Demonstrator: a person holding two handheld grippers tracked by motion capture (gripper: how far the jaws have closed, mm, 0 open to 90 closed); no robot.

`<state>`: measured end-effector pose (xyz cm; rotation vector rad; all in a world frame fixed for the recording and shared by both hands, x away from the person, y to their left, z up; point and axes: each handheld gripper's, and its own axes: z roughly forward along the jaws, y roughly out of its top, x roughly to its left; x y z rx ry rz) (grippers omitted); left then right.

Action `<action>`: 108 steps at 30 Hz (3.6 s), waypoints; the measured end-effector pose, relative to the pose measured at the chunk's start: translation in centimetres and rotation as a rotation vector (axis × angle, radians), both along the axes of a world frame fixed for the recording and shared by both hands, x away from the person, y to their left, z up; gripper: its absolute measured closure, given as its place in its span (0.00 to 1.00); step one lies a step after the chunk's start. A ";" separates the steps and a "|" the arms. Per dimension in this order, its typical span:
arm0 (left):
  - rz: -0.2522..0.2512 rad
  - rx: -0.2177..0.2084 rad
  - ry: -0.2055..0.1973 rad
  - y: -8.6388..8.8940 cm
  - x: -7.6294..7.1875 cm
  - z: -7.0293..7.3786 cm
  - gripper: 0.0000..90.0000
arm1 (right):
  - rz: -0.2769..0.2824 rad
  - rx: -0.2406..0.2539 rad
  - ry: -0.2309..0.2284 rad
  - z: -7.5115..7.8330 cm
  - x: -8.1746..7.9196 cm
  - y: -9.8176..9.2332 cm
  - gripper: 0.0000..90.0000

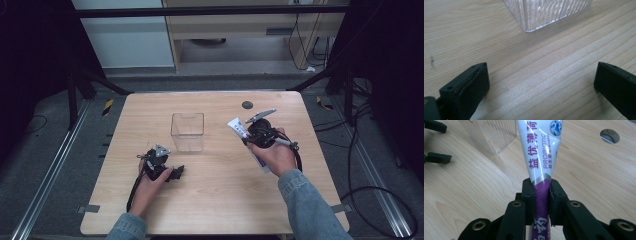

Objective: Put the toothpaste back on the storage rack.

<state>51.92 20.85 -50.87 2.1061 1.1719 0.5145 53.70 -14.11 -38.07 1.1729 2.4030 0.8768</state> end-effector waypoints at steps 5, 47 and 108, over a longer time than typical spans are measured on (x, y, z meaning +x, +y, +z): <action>0.000 0.000 0.000 0.0 0.0 0.0 0.00 | -0.006 0.024 -0.012 0.4 0.2 0.3 0.86; 0.001 -0.001 -0.001 0.0 0.0 0.0 0.00 | -0.011 0.170 -0.149 2.9 0.9 3.3 0.86; 0.004 -0.005 -0.005 0.0 0.0 0.0 0.00 | -0.009 0.337 -0.351 7.1 3.5 11.7 0.86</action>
